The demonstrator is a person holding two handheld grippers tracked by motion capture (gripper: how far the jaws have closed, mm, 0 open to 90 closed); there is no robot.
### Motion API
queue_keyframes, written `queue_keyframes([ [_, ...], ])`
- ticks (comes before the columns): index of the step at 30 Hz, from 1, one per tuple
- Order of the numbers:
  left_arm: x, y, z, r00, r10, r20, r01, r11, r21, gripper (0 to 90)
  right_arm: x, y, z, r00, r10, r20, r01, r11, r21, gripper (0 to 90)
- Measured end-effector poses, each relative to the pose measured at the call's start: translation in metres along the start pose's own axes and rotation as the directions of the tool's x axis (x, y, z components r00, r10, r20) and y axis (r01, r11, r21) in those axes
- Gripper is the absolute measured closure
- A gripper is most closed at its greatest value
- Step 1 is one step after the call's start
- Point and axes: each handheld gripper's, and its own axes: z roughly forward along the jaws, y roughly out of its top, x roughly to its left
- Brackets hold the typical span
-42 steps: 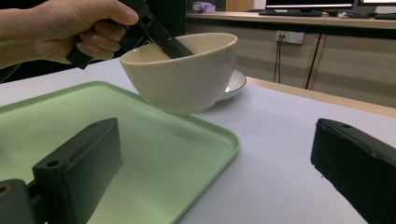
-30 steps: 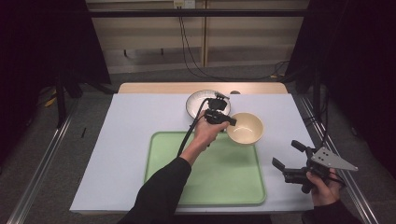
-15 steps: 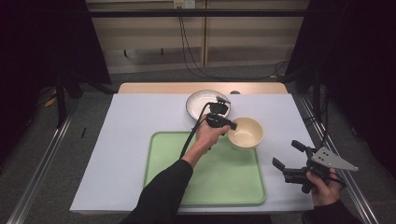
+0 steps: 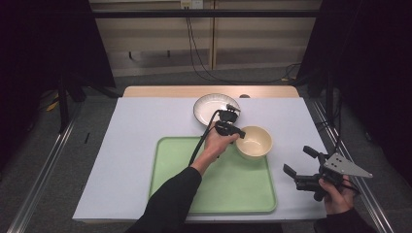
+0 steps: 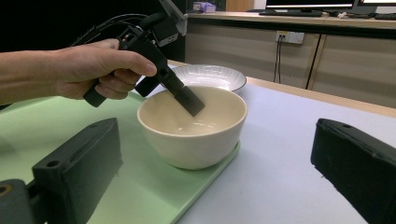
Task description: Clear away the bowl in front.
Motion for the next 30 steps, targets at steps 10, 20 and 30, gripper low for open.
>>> queue_keyframes([
  [10,-0.001,-0.001,0.002,0.9999,0.010,-0.007,-0.010,0.9999,-0.004,81.6,0.000,0.000,0.000,1.0000,0.000,0.002,0.000,1.000,-0.004,1.7],
  [20,-0.004,-0.004,0.000,0.9970,0.072,-0.028,-0.074,0.9953,-0.063,68.4,0.000,0.000,0.000,1.0000,-0.003,0.002,0.003,1.000,0.001,1.7],
  [30,-0.001,-0.010,-0.017,0.9894,0.100,-0.106,-0.118,0.9756,-0.185,17.4,0.000,0.000,0.001,1.0000,-0.007,-0.002,0.007,1.000,0.004,1.7],
])
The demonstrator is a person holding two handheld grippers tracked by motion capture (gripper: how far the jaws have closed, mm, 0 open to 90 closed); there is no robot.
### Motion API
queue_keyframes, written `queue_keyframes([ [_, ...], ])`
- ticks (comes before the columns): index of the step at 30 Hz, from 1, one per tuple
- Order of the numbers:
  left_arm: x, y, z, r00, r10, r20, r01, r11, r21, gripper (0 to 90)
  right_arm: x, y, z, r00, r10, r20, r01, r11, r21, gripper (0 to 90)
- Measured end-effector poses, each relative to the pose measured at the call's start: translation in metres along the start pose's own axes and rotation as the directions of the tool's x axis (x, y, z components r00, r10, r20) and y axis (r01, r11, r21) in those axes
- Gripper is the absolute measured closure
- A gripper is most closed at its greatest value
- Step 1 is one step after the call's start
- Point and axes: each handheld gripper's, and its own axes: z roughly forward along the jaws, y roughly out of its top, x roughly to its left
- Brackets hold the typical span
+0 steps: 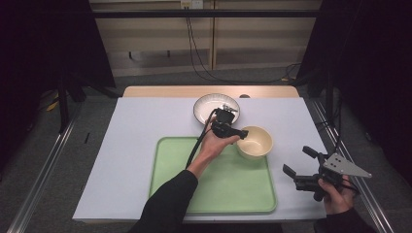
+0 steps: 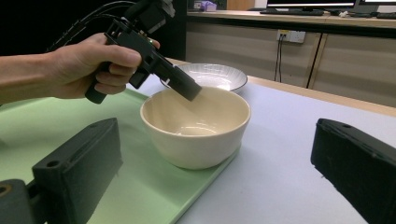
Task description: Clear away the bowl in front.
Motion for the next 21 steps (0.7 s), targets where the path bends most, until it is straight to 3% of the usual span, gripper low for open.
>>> queue_keyframes([
  [3,0.005,-0.001,-0.009,0.9999,0.014,0.001,-0.014,0.9997,-0.021,6.5,0.000,0.000,0.000,1.0000,0.000,0.004,0.000,1.000,0.001,1.7],
  [5,0.007,-0.003,-0.016,0.9999,0.015,0.006,-0.015,0.9992,-0.038,4.3,0.000,0.000,0.000,0.9999,0.001,0.012,-0.001,1.000,0.008,1.7],
  [9,0.013,-0.011,-0.030,0.9987,0.035,-0.038,-0.036,0.9986,-0.037,4.1,0.000,0.000,-0.001,1.0000,0.002,0.009,-0.002,1.000,0.008,1.7],
  [11,0.016,-0.016,-0.038,0.9983,0.044,-0.039,-0.047,0.9963,-0.072,3.9,0.000,0.000,-0.001,0.9999,0.001,0.010,-0.001,1.000,0.007,1.7],
  [13,0.020,-0.018,-0.047,0.9985,0.028,-0.047,-0.032,0.9950,-0.095,2.8,0.000,0.000,0.000,0.9999,-0.003,0.011,0.003,1.000,0.006,1.7],
  [18,0.023,-0.023,-0.062,0.9949,0.045,-0.090,-0.056,0.9914,-0.119,2.6,0.000,0.000,0.000,0.9999,-0.003,0.011,0.003,1.000,0.006,1.8],
  [19,0.022,-0.027,-0.070,0.9919,0.060,-0.112,-0.077,0.9851,-0.154,2.6,0.000,0.000,0.000,1.0000,-0.003,0.007,0.003,1.000,0.008,1.8],
  [21,0.021,-0.029,-0.079,0.9892,0.073,-0.128,-0.095,0.9795,-0.178,2.5,0.000,0.000,0.000,1.0000,-0.004,0.007,0.003,1.000,0.008,1.7],
])
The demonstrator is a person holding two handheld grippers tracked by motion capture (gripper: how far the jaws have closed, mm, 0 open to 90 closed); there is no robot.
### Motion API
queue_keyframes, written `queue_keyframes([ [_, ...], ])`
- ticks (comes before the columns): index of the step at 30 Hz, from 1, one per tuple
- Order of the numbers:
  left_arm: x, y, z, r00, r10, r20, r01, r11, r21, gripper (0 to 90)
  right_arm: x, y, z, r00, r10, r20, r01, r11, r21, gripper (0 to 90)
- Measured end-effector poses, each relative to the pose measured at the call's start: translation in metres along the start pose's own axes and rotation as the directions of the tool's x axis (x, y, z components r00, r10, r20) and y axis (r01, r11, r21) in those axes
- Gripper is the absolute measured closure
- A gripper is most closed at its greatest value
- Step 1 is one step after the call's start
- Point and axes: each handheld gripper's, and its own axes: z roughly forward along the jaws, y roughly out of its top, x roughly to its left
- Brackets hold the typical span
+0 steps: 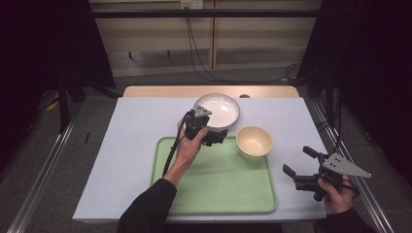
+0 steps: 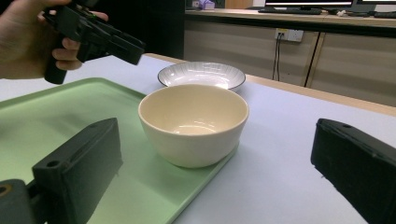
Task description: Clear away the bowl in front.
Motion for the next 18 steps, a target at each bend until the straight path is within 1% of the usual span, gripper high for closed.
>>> queue_keyframes([
  [2,0.002,-0.002,-0.007,0.9998,0.010,0.016,-0.010,0.9999,-0.010,2.1,0.000,0.000,0.000,1.0000,0.000,0.002,0.000,1.000,-0.001,1.7],
  [3,0.003,-0.003,-0.010,0.9998,0.015,0.016,-0.015,0.9997,-0.020,2.0,0.000,0.000,0.000,1.0000,0.001,-0.001,-0.001,1.000,0.000,1.7],
  [5,0.005,-0.005,-0.015,0.9998,-0.018,-0.004,0.018,0.9996,-0.023,2.0,0.000,0.000,0.000,1.0000,0.005,0.002,-0.005,1.000,0.000,1.7],
  [6,0.006,-0.007,-0.018,0.9998,-0.021,-0.008,0.021,0.9996,-0.021,2.2,0.000,0.000,0.000,1.0000,0.006,0.002,-0.006,1.000,0.000,1.7],
  [7,0.007,-0.008,-0.022,0.9998,-0.014,-0.012,0.014,0.9996,-0.024,2.2,0.000,0.000,0.000,1.0000,0.002,0.003,-0.002,1.000,-0.001,1.7],
  [8,0.007,-0.010,-0.024,0.9995,-0.020,-0.024,0.019,0.9991,-0.038,2.0,0.000,0.000,0.000,1.0000,0.001,0.003,-0.001,1.000,-0.001,1.8],
  [9,0.007,-0.010,-0.024,0.9995,-0.020,-0.024,0.019,0.9991,-0.038,1.9,0.000,0.000,0.000,1.0000,-0.001,0.003,0.001,1.000,-0.001,1.7],
  [10,0.009,-0.014,-0.031,0.9981,-0.009,-0.061,0.006,0.9987,-0.051,2.1,0.000,0.000,0.000,1.0000,0.000,0.001,0.000,1.000,0.000,1.7],
  [12,0.011,-0.017,-0.038,0.9975,-0.006,-0.070,0.002,0.9979,-0.065,2.1,0.000,0.000,0.000,1.0000,0.002,0.000,-0.002,1.000,0.001,1.7],
  [13,0.012,-0.019,-0.043,0.9966,-0.004,-0.082,-0.002,0.9972,-0.075,1.9,0.000,0.000,0.000,1.0000,0.002,0.000,-0.002,1.000,0.001,1.7],
  [15,0.014,-0.022,-0.050,0.9955,-0.008,-0.094,-0.001,0.9955,-0.095,2.0,0.000,0.000,0.000,1.0000,-0.001,0.001,0.001,1.000,0.000,1.7],
  [16,0.015,-0.023,-0.053,0.9957,-0.006,-0.093,-0.003,0.9947,-0.103,1.6,0.000,0.000,0.000,1.0000,0.003,0.001,-0.003,1.000,0.002,1.8],
  [17,0.016,-0.024,-0.058,0.9949,-0.002,-0.100,-0.008,0.9946,-0.103,1.9,0.000,0.000,0.000,1.0000,-0.001,0.002,0.001,1.000,0.001,1.7],
  [18,0.016,-0.026,-0.062,0.9949,-0.024,-0.098,0.011,0.9922,-0.124,2.2,0.000,0.000,0.000,1.0000,0.003,-0.002,-0.003,1.000,0.002,1.8],
])
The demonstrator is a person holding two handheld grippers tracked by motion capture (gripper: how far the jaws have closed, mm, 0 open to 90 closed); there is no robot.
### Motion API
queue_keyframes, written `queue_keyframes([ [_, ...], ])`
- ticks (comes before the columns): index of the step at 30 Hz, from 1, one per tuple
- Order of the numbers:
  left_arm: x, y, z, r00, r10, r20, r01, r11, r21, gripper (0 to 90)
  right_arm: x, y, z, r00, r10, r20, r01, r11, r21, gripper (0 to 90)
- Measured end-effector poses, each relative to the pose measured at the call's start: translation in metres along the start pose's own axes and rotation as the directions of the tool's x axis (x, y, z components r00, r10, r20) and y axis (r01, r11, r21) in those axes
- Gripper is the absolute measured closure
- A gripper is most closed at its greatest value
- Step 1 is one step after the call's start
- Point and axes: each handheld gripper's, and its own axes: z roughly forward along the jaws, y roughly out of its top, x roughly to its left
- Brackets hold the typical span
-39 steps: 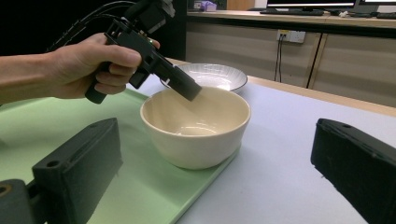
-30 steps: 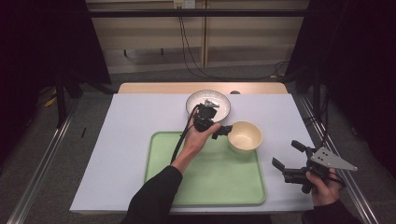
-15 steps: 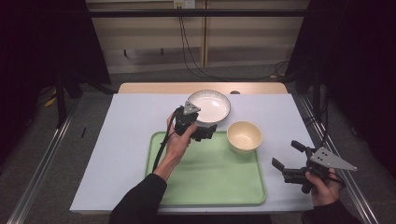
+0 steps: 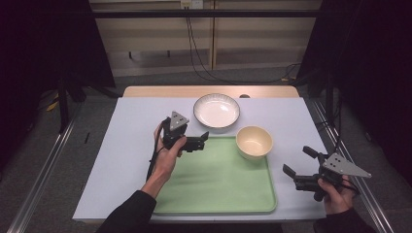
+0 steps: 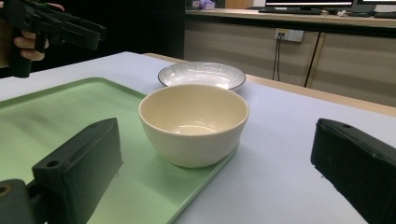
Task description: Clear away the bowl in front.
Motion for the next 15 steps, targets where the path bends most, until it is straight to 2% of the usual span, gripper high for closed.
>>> queue_keyframes([
  [1,0.001,-0.002,-0.004,0.9999,-0.010,0.004,0.010,0.9999,-0.002,1.7,0.000,0.000,0.000,1.0000,0.001,-0.002,-0.001,1.000,-0.001,1.7],
  [3,0.004,-0.007,-0.013,1.0000,0.003,-0.008,-0.003,1.0000,0.000,2.3,-0.001,0.000,0.000,1.0000,-0.008,0.003,0.008,1.000,-0.003,1.7],
  [5,0.007,-0.011,-0.021,0.9996,-0.021,-0.019,0.021,0.9996,-0.018,2.4,-0.001,0.000,0.000,1.0000,-0.006,0.003,0.006,1.000,-0.004,1.8],
  [7,0.012,-0.013,-0.030,0.9988,-0.012,-0.048,0.011,0.9998,-0.018,2.4,0.000,0.000,0.000,1.0000,0.001,0.002,-0.001,1.000,-0.003,1.7],
  [9,0.016,-0.014,-0.038,0.9971,-0.038,-0.065,0.035,0.9984,-0.045,2.6,0.000,0.000,0.000,1.0000,0.002,0.000,-0.002,1.000,-0.003,1.7],
  [11,0.017,-0.015,-0.046,0.9945,-0.023,-0.103,0.017,0.9980,-0.061,3.5,0.000,0.000,0.000,1.0000,0.005,0.000,-0.005,1.000,-0.003,1.7],
  [13,0.020,-0.017,-0.053,0.9958,-0.030,-0.087,0.025,0.9980,-0.057,3.3,0.001,0.000,0.000,1.0000,0.005,-0.001,-0.005,1.000,-0.002,1.7],
  [15,0.020,-0.021,-0.061,0.9943,-0.025,-0.104,0.018,0.9979,-0.063,3.5,0.000,0.000,0.001,1.0000,0.001,0.002,-0.001,1.000,-0.003,1.7],
])
